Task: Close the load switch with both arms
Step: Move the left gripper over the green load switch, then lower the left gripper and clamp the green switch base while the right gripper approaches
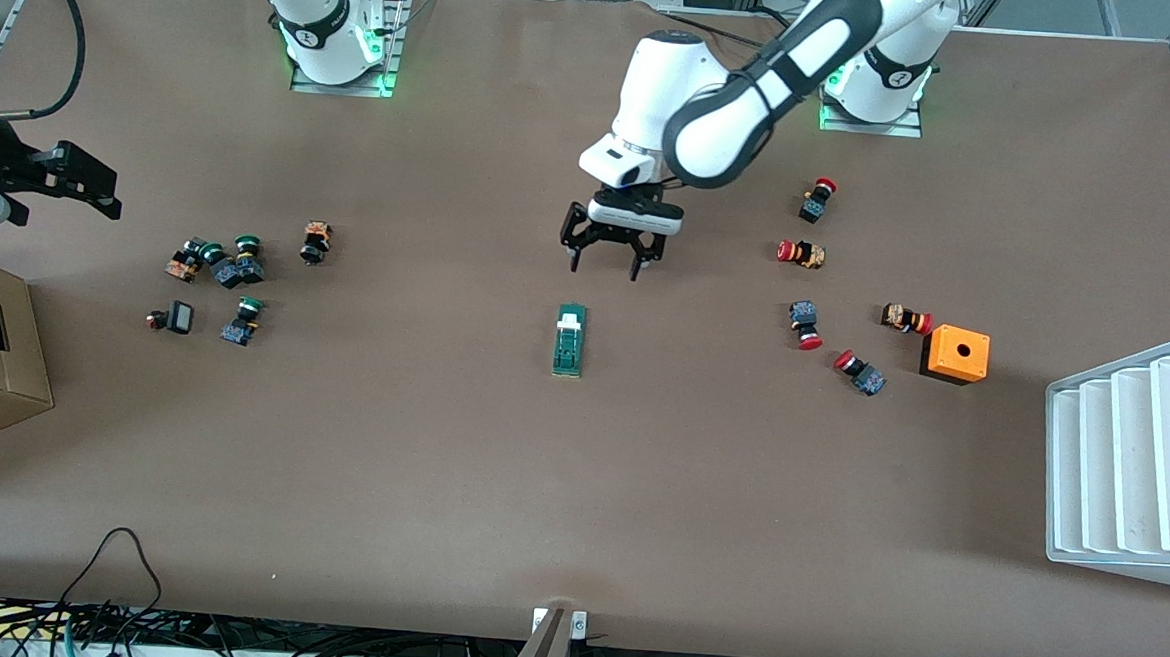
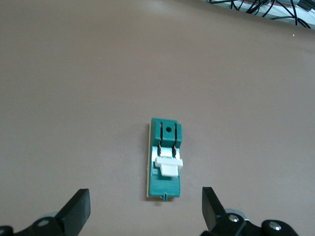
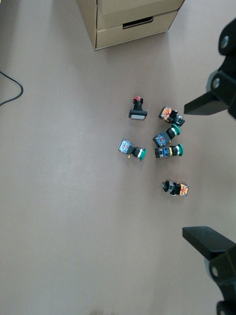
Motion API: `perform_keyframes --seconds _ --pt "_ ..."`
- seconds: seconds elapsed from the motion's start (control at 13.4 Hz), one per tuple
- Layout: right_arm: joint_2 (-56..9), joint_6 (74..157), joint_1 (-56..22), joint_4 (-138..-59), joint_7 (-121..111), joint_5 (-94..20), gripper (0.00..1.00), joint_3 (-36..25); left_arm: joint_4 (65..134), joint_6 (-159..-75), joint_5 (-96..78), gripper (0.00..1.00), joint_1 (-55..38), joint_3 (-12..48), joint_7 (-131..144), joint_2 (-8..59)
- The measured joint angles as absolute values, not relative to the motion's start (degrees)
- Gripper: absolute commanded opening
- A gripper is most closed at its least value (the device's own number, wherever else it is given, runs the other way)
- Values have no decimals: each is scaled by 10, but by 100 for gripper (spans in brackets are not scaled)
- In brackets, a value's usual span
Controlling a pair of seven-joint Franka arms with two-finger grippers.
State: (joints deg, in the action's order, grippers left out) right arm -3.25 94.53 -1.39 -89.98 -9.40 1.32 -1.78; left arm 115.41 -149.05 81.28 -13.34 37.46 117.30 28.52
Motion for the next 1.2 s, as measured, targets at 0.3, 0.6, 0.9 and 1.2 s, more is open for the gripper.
perform_keyframes --seconds 0.3,0.6,0.9,1.2 --pt "-32 945 -14 -900 -94 13 100 -18 1117 -1401 880 100 -192 373 1252 322" --pt "-32 945 -14 -900 -94 13 100 -18 1095 -1345 1019 100 -208 371 1365 386" --pt "-32 945 -14 -900 -94 13 100 -18 1074 -1309 1050 100 -220 366 1381 428" --pt "-38 945 -14 -900 -94 13 100 -18 1054 -1287 1058 100 -258 339 1383 452"
